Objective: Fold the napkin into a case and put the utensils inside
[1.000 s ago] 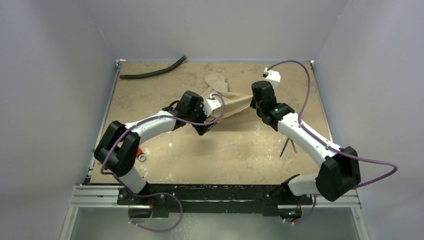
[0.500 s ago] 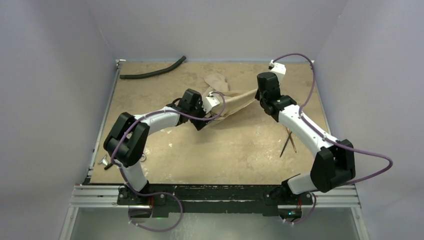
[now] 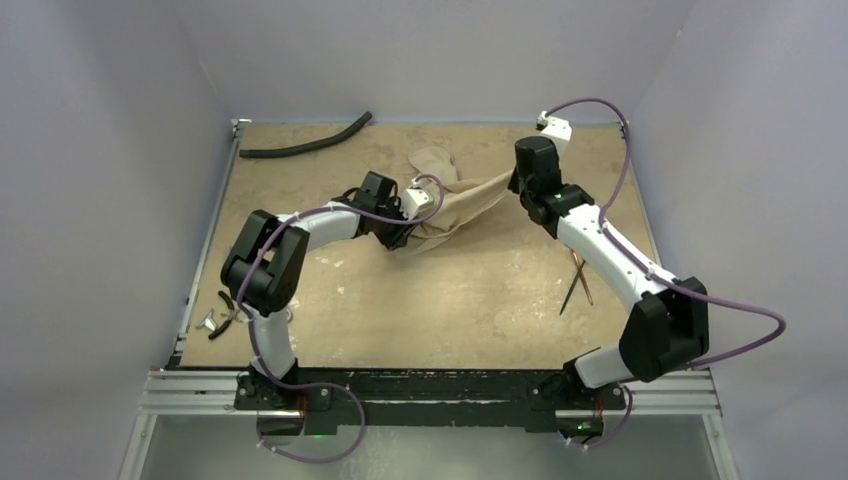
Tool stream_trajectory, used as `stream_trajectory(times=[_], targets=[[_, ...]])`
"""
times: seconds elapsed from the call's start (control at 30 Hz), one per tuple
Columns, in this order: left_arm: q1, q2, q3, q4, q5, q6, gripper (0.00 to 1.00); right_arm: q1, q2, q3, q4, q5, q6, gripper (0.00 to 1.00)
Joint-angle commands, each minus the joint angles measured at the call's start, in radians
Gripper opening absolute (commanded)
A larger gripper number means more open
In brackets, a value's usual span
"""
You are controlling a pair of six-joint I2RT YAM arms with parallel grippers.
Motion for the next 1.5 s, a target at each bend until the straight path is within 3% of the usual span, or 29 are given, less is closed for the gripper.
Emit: stream_trajectory(times=[0.0,0.13,0.63,0.73,0.97,1.1,1.23,1.47], targets=[[0.010,-0.023,0.029,-0.052,0.050,0.002,0.22,-0.011,-0.019,0.076,0.017,0.002,-0.025,0.00],[0.023,-0.108,0.058,-0.085,-0.016,-0.014,0.00,-0.012,-0.051,0.104,0.007,-0.002,-0.024,0.00],[0.029,-0.649,0.503,-0.386,-0.350,0.098,0.00,0.096,-0.348,0.374,-0.185,0.070,-0.110,0.00],[0.029,-0.721,0.572,-0.462,-0.332,0.125,0.00,0.115,-0.406,0.452,-0.256,0.041,-0.120,0.00],[0.029,-0.737,0.881,-0.829,-0.194,0.148,0.00,0.114,-0.446,0.713,-0.467,-0.068,-0.116,0.00],[0.029,-0.793,0.813,-0.854,-0.177,0.176,0.00,0.114,-0.451,0.714,-0.515,-0.091,-0.075,0.00],[0.028,-0.851,0.641,-0.760,-0.260,0.192,0.00,0.114,-0.450,0.580,-0.491,-0.069,-0.048,0.00],[0.029,-0.837,0.277,-0.437,-0.551,0.326,0.00,0.114,-0.399,0.344,-0.346,-0.012,-0.043,0.00]])
